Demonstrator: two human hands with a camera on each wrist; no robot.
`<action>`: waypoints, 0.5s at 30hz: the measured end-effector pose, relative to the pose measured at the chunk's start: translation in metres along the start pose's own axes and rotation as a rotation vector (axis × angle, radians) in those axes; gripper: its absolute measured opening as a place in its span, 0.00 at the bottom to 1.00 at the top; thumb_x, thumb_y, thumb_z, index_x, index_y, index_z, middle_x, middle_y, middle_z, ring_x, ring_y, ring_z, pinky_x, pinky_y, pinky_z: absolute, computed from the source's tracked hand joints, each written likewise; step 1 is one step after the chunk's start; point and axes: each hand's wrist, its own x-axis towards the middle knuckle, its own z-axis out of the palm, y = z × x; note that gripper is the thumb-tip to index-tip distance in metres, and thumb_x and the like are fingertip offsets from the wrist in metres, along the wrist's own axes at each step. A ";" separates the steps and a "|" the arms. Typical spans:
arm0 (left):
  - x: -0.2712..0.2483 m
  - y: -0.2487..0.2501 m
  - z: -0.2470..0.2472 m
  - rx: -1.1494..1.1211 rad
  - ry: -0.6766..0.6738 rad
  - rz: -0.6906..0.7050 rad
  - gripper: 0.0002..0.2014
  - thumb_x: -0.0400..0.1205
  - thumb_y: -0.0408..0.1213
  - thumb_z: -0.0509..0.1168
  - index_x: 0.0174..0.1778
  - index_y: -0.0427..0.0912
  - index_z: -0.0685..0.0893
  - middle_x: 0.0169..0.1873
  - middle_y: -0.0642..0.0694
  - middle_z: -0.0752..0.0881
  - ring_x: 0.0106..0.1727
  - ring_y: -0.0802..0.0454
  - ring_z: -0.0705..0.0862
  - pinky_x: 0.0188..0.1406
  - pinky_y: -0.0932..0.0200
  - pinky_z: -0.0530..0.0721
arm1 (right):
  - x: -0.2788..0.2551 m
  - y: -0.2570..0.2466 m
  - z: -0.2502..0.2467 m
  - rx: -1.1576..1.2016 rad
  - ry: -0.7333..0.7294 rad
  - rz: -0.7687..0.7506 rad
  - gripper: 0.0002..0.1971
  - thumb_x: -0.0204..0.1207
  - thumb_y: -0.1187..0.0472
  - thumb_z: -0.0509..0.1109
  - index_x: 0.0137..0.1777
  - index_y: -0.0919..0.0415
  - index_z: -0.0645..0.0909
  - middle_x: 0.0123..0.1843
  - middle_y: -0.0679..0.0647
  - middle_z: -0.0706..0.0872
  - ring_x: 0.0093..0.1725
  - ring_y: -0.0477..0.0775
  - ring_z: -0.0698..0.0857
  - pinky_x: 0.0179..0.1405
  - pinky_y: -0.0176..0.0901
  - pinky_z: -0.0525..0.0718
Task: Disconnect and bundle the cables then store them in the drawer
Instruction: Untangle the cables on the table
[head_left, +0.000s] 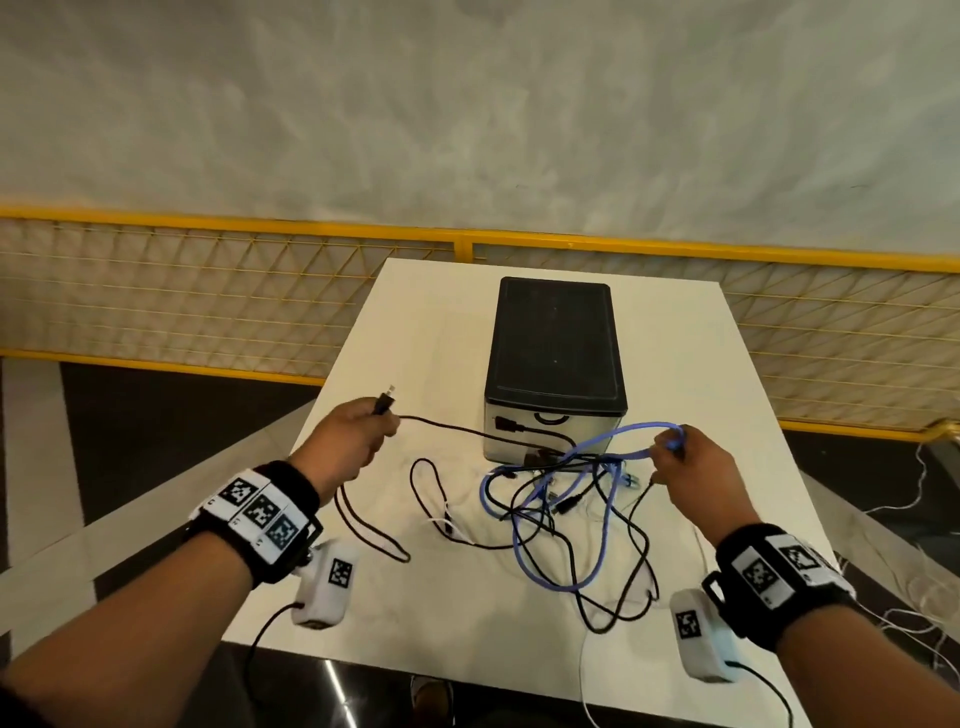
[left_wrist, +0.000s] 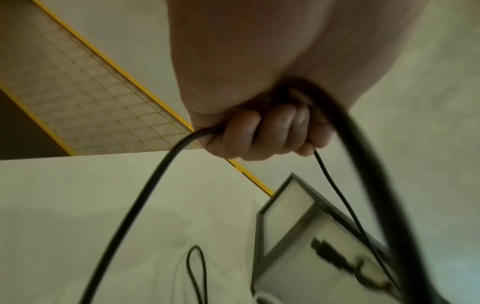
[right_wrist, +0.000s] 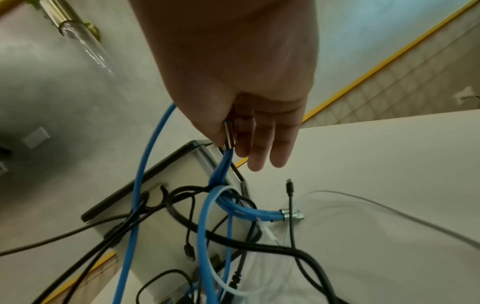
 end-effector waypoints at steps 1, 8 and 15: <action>0.002 -0.001 -0.005 -0.037 0.047 -0.003 0.08 0.82 0.35 0.64 0.37 0.44 0.77 0.22 0.52 0.67 0.20 0.56 0.61 0.19 0.65 0.55 | 0.001 0.002 0.000 0.036 0.008 0.019 0.04 0.80 0.59 0.65 0.47 0.58 0.80 0.42 0.59 0.89 0.41 0.62 0.90 0.47 0.60 0.88; 0.008 0.010 -0.038 -0.237 0.312 0.056 0.09 0.82 0.35 0.62 0.35 0.48 0.76 0.22 0.53 0.66 0.17 0.58 0.62 0.16 0.66 0.56 | 0.007 0.018 -0.007 0.220 0.065 0.139 0.02 0.82 0.64 0.65 0.48 0.56 0.78 0.42 0.64 0.87 0.43 0.69 0.90 0.33 0.44 0.80; 0.007 0.028 -0.078 -0.431 0.547 0.043 0.08 0.82 0.41 0.61 0.36 0.51 0.77 0.20 0.56 0.71 0.20 0.58 0.66 0.21 0.59 0.62 | -0.001 0.031 -0.008 0.146 0.084 0.172 0.08 0.80 0.69 0.63 0.53 0.58 0.80 0.47 0.66 0.89 0.38 0.63 0.90 0.37 0.47 0.84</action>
